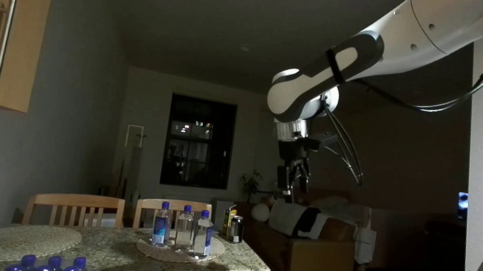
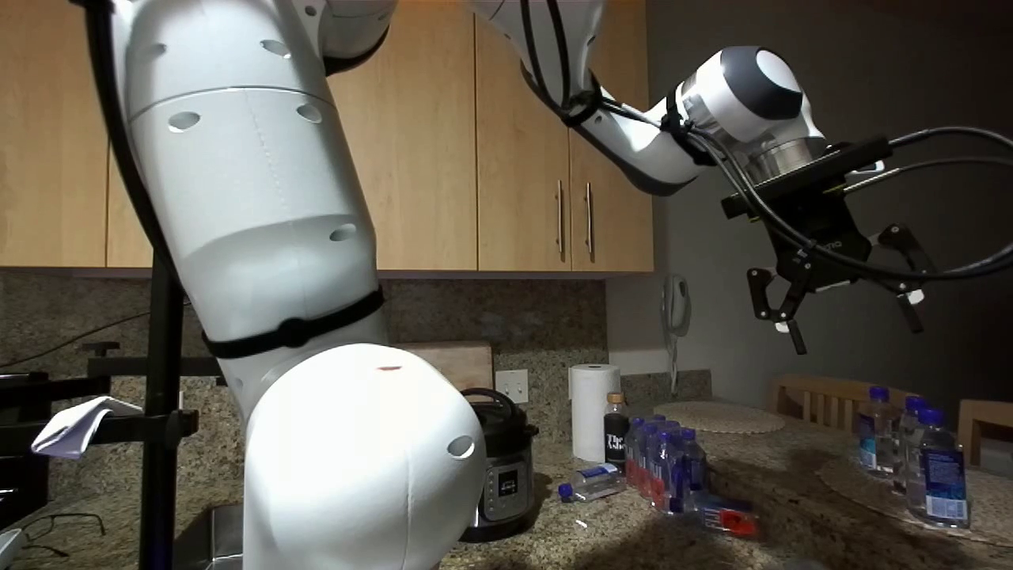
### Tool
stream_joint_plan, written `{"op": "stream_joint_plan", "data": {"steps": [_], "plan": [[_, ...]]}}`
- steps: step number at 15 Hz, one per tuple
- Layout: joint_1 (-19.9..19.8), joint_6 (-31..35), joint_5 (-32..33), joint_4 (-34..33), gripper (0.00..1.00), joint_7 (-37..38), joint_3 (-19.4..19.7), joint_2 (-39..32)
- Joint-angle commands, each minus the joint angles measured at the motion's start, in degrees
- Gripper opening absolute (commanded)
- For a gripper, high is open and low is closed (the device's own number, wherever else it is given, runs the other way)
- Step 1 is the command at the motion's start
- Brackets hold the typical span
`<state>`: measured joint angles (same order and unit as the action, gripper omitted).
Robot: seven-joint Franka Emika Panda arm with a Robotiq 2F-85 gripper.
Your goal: Move the towel
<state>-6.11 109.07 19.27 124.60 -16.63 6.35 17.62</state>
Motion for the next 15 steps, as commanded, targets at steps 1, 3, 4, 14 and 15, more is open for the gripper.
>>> {"op": "stream_joint_plan", "data": {"steps": [1,3,4,14,15], "plan": [[0.34,-0.19,0.06,-0.14,1.0,0.05,0.28,-0.02],[0.29,0.78,0.27,-2.05,1.0,-0.04,0.46,-2.37],[0.38,0.66,-0.31,-3.81,1.0,-1.04,0.82,-4.14],[-1.25,0.19,-5.85,-16.3,1.0,-3.1,2.61,-21.05],[-1.58,0.08,-5.75,-16.66,1.0,-3.31,2.71,-21.77]]}}
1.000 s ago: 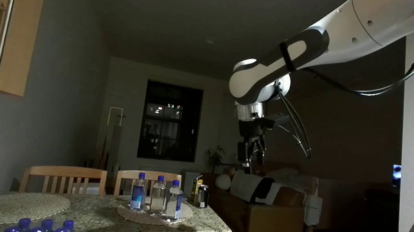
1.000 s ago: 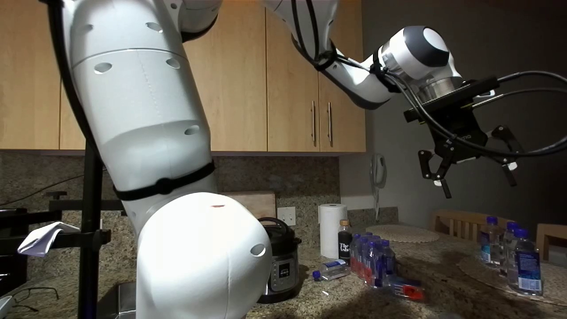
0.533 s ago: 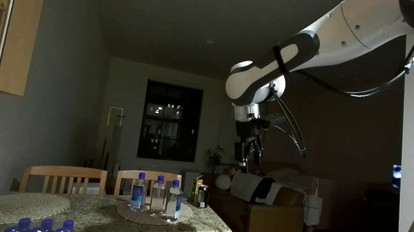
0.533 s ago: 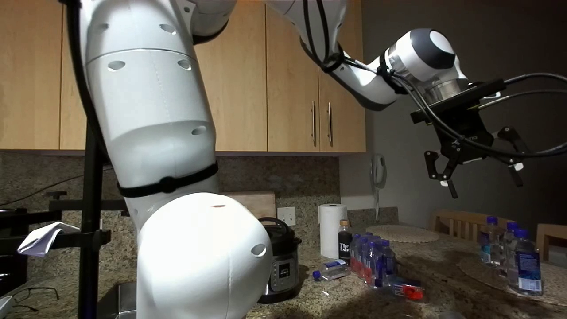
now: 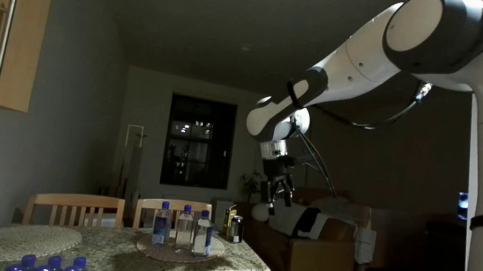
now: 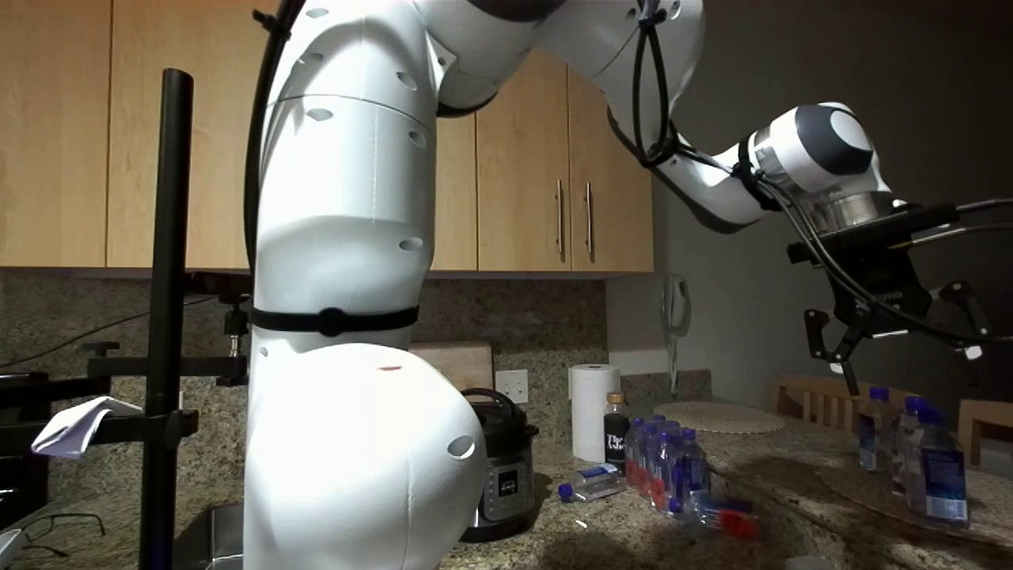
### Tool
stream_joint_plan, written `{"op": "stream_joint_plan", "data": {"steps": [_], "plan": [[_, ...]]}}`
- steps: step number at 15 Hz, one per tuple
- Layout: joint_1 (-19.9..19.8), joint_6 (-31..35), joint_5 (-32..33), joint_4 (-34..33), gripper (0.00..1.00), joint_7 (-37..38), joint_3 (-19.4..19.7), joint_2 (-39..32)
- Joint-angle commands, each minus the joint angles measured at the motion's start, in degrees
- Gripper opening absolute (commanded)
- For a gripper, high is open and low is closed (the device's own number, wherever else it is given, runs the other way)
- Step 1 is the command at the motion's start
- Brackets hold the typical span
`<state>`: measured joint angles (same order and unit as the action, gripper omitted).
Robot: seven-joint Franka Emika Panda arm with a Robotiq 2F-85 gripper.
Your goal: Move the towel
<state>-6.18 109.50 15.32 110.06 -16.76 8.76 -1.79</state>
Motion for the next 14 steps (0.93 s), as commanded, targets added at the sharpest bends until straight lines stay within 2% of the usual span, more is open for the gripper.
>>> {"op": "stream_joint_plan", "data": {"steps": [1,2,3,11,14], "plan": [[-1.98,-0.33,-0.97,-1.78,1.0,-4.55,0.5,-2.29],[-2.24,-0.8,-0.65,-2.1,1.0,-5.74,0.55,-2.69],[-1.59,-0.17,-0.22,-1.37,1.0,-1.85,0.0,-2.45],[-1.92,-1.22,-1.23,-1.24,1.0,-3.35,-0.02,-2.68],[-3.0,1.81,-3.3,2.2,1.0,-4.91,0.67,-0.9]]}}
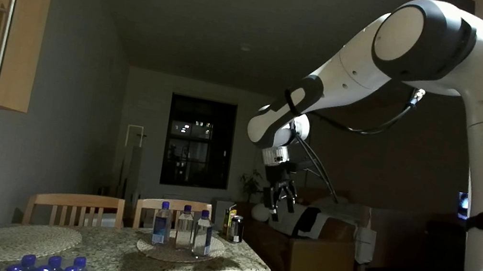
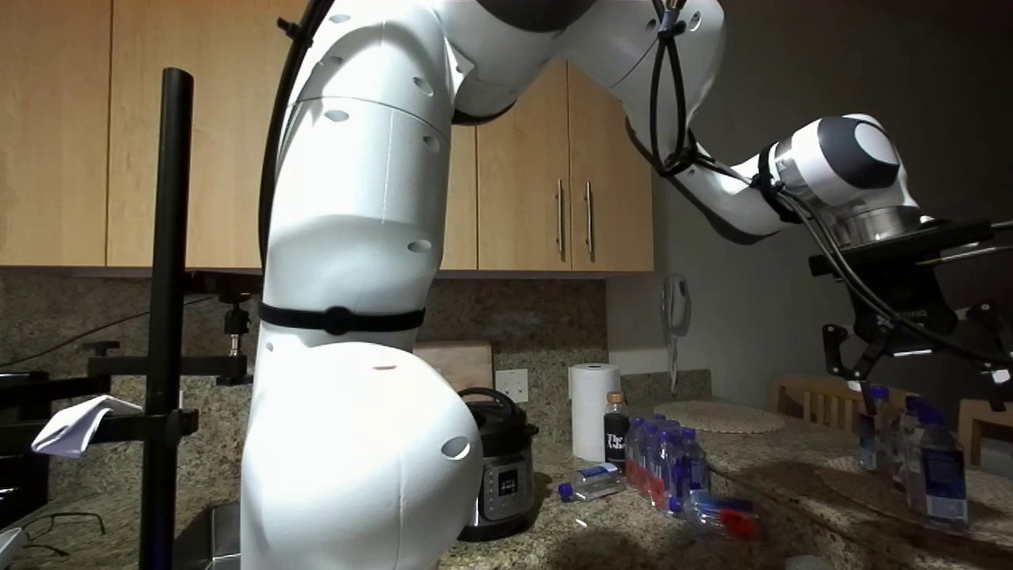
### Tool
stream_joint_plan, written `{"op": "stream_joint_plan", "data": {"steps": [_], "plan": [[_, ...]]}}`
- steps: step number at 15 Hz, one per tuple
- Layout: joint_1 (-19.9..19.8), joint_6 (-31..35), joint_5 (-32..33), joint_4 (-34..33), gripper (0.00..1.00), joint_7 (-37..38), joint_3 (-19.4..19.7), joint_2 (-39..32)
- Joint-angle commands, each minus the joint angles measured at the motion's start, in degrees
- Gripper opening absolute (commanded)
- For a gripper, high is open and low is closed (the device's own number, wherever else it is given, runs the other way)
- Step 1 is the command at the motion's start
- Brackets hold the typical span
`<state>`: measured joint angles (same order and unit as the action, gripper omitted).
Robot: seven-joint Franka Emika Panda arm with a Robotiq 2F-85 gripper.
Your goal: Move the towel
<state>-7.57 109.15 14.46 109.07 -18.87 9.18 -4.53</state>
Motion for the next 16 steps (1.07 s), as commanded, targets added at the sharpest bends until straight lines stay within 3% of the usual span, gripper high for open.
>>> {"op": "stream_joint_plan", "data": {"steps": [1,10,16], "plan": [[-2.22,3.84,-3.37,4.79,1.0,-3.17,0.69,2.35],[-6.62,16.75,-16.27,17.3,1.0,-10.13,3.34,0.92],[-6.73,34.07,-17.33,27.92,1.0,-11.03,2.94,-0.87]]}}
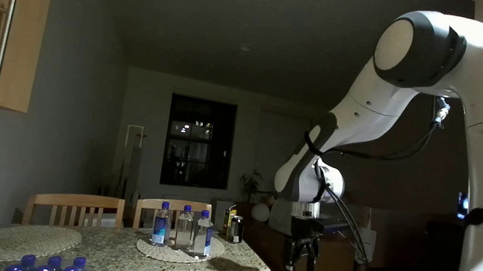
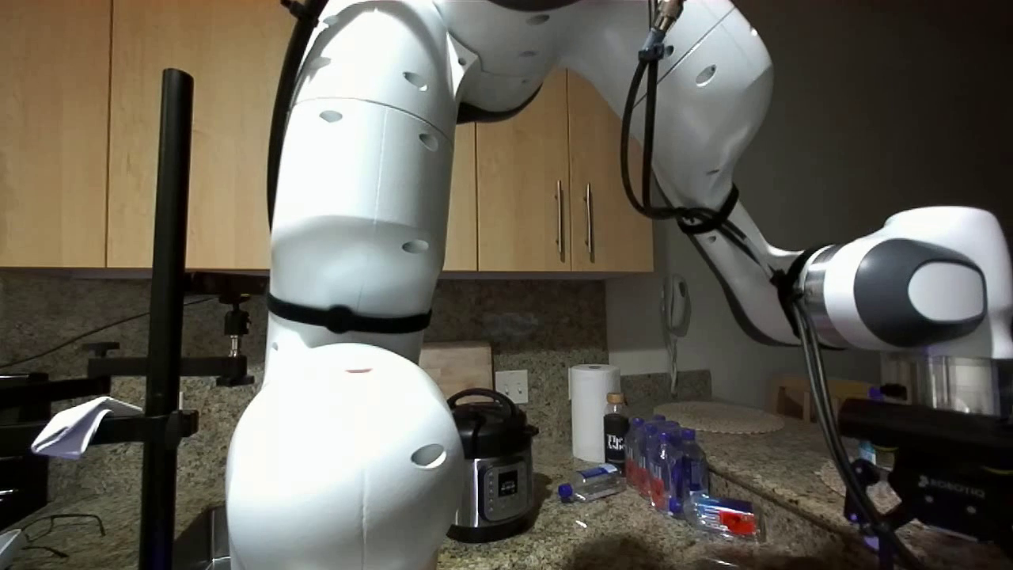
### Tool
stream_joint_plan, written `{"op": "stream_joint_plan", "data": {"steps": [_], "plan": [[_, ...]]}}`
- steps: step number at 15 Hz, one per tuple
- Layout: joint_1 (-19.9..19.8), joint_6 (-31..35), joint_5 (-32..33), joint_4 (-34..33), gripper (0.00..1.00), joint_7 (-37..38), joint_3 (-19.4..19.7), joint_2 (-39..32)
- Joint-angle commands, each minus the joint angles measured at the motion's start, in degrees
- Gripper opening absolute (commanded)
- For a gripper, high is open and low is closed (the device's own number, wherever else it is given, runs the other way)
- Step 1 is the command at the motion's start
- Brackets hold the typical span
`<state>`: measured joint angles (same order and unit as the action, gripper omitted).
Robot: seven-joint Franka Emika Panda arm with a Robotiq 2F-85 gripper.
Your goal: Move the towel
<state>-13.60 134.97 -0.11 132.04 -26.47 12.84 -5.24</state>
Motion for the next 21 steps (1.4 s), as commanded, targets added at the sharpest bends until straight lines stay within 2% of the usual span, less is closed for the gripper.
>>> {"op": "stream_joint_plan", "data": {"steps": [1,3,4,5,11,14,18,21], "plan": [[-0.73,11.17,-4.09,6.07,1.0,-4.08,-1.14,-1.18],[-0.79,15.38,-6.44,7.2,1.0,-3.6,-2.08,-3.46],[-0.54,16.38,-4.78,7.2,1.0,-1.61,-2.1,-4.65],[-0.65,13.09,-3.47,6.42,1.0,-0.7,-1.99,-2.98],[-0.7,13.49,-3.43,6.04,1.0,-0.65,-2.34,-3.84],[-0.77,16.43,-4.72,6.52,1.0,-0.88,-2.9,-5.81],[-2.31,22.89,-11.13,6.37,1.0,-4.32,-6.78,-11.45],[-6.75,27.5,-17.23,3.93,1.0,-7.1,-12.99,-17.16]]}}
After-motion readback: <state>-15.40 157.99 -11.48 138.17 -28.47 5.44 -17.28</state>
